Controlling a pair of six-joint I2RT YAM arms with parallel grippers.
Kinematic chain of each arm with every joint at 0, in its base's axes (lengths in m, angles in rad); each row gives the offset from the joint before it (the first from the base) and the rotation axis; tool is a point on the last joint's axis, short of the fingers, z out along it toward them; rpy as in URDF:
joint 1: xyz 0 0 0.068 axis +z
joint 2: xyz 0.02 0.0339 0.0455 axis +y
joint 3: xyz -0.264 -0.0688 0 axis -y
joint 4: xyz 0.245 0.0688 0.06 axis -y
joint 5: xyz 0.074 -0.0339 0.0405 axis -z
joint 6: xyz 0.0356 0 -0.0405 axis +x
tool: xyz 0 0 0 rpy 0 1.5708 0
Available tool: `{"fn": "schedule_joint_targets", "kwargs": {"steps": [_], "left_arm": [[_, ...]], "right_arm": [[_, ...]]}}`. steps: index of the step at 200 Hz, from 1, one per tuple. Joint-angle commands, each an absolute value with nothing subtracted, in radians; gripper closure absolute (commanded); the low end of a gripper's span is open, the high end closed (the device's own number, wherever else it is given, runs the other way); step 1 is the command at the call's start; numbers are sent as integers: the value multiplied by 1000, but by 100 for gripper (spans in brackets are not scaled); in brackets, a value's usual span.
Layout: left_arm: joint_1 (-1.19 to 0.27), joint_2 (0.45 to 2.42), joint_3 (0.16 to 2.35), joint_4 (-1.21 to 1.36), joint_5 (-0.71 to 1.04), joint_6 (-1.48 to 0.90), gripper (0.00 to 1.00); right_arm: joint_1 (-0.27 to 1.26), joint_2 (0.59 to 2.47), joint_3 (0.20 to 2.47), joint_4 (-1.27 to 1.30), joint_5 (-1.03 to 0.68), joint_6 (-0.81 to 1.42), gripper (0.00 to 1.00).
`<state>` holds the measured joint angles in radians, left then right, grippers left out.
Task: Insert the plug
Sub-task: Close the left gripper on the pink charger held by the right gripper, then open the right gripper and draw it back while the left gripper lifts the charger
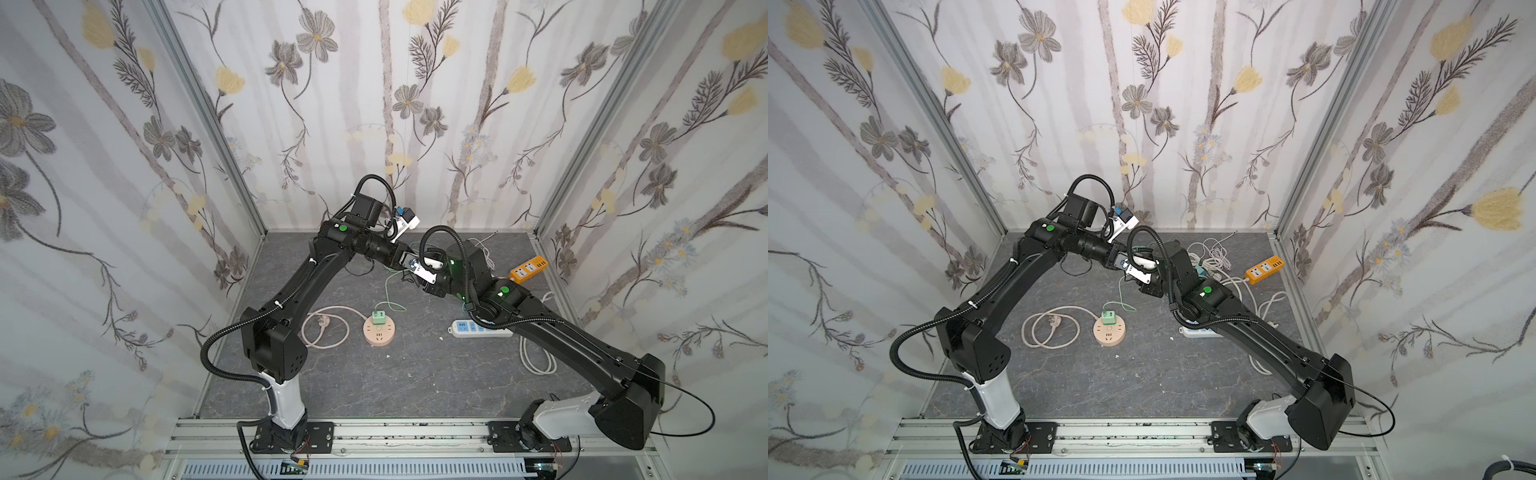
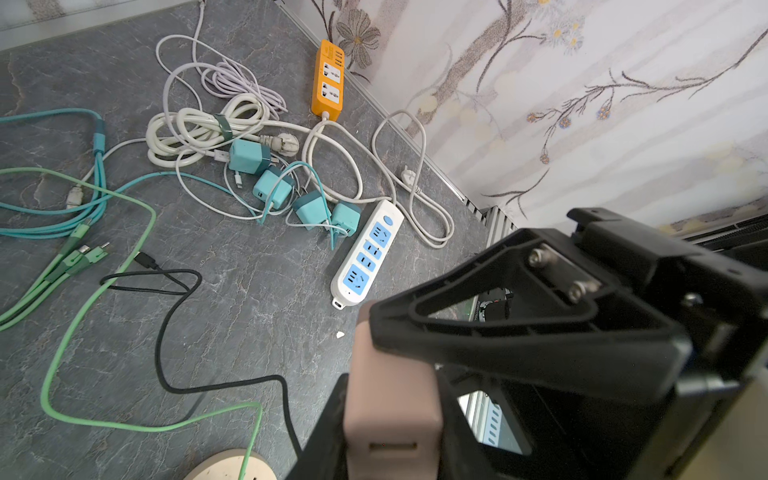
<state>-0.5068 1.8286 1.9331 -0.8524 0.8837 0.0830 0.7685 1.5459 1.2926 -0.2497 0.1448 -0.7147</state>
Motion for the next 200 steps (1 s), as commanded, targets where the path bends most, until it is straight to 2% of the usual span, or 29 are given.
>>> {"fn": "schedule_joint_targets", "kwargs": {"steps": [1,42,66,101,106,126,156,169,200], "left_arm": [[-509,1817,1928,-845,871,88,100],[-509,1817,1924,-821,841,113,100],[-508,1798,1915,-815,711,151,100],[-505,1770,1876,-761,576,212,100],[-505,1769,1876,-750,556,211,100],[-494,1780,1933,-746,541,176,100],[-488,1761,2048,-695,630,47,100],[-488,1742,2090,-651,654,-16,100],[-485,1709,2206,-620,559,-38,100]], "right_arm": [[769,1552,1298,-205,139,-707,52],[770,1545,1290,-218,112,-680,35],[763,1508,1274,-246,86,-629,20],[725,1373,1141,-196,68,-508,7],[718,1349,1110,-166,82,-482,1],[661,1274,986,-28,126,-283,1],[526,1289,942,-12,-28,51,1],[502,1331,942,-20,-38,124,1],[474,1436,977,-19,-64,199,1]]}}
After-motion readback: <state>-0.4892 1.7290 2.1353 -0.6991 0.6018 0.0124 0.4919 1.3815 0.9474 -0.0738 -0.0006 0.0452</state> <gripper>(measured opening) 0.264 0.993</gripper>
